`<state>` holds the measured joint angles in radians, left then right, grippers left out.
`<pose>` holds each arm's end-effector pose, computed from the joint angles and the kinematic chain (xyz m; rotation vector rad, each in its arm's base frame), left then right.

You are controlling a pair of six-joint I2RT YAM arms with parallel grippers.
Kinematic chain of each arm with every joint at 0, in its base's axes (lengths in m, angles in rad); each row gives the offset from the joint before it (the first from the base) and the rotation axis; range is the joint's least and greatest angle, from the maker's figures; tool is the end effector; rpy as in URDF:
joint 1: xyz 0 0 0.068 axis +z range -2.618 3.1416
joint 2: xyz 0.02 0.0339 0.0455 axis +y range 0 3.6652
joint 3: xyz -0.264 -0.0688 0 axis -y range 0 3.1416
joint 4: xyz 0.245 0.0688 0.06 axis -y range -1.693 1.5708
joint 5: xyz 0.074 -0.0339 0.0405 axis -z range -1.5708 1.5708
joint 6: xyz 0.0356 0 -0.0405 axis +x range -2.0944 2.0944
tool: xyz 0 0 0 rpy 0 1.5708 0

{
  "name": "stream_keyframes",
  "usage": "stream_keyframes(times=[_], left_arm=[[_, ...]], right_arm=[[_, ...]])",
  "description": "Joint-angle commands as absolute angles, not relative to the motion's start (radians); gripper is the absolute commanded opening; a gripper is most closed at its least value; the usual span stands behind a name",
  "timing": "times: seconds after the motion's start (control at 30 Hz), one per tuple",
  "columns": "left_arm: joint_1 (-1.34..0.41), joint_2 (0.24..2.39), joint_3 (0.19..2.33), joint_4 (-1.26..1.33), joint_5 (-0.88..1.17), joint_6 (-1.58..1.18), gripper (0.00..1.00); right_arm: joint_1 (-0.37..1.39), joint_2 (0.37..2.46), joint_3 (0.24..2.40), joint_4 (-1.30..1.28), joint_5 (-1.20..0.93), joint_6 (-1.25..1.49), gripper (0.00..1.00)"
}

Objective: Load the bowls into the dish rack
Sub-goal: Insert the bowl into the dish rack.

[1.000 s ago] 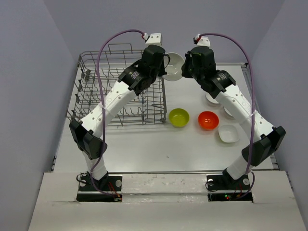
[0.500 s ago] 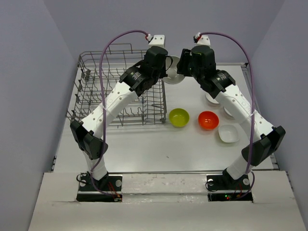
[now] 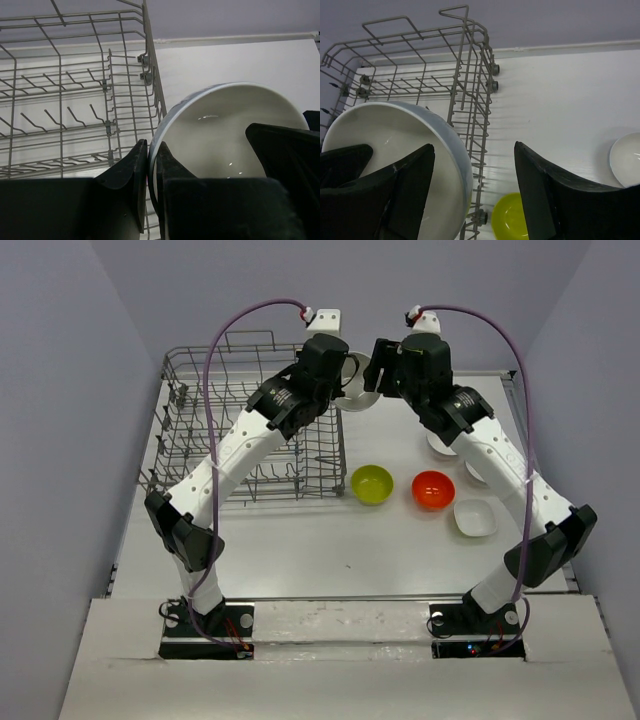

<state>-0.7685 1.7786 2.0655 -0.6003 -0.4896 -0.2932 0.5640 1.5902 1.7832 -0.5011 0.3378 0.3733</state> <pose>0.2940 -0.2610 0.4662 0.1075 1.8524 -0.2787 0.3077 0.1807 0.4507 0.0538 1.8734 0.3313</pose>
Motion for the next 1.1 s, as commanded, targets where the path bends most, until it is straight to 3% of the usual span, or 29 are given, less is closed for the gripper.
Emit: stream_keyframes(times=[0.0,0.33,0.63,1.07], left_arm=[[-0.769,1.717,2.137,-0.531,-0.561,-0.282,0.0],[-0.703,1.701,2.135,-0.575,-0.603,-0.284,0.0],[-0.428,1.592,2.059,-0.575,-0.552,-0.244,0.0],[-0.187,1.699,2.072,-0.48,-0.777,-0.055,0.0]], right_arm=[[0.568,1.496,1.809,-0.442,0.376,0.364,0.71],[0.568,1.37,1.74,-0.442,0.439,0.364,0.72],[0.568,1.279,1.618,-0.437,0.509,0.354,0.72],[0.568,1.336,1.514,-0.388,0.575,0.325,0.73]])
